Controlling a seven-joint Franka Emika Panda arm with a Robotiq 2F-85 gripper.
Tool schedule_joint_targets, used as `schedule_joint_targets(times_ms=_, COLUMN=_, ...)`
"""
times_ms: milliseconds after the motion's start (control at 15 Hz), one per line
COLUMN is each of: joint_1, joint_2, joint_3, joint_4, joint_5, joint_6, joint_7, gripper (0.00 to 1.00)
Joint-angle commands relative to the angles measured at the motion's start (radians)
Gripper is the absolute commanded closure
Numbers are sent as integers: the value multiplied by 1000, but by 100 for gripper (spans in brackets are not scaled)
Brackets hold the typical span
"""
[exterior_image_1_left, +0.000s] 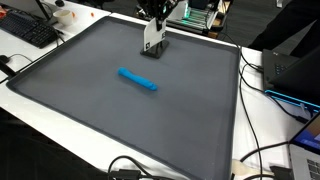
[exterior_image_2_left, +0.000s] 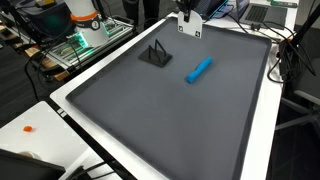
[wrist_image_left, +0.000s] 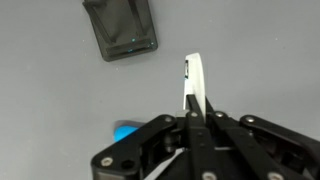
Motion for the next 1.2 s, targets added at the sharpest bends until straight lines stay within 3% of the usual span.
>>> schedule_joint_targets(times_ms=0, joint_1=27, joint_2=82, joint_3=2, joint_4=105, joint_5=-101, joint_6=-72, joint_7=-92, gripper=99)
schedule_joint_targets(times_ms=67, joint_1=22, joint_2=38, joint_3=-5, joint_4=48, joint_5=-51, joint_6=-27, joint_7=-48, gripper=99)
schedule_joint_targets(times_ms=667, joint_1=26, joint_2=50, joint_3=-7, joint_4=63, joint_5=-55, joint_6=-29, joint_7=-53, gripper=99)
schedule_joint_targets(times_ms=1133, joint_1=55, joint_2=157, joint_3=6, joint_4=155, joint_5=-87, joint_6=34, joint_7=-133, gripper=99)
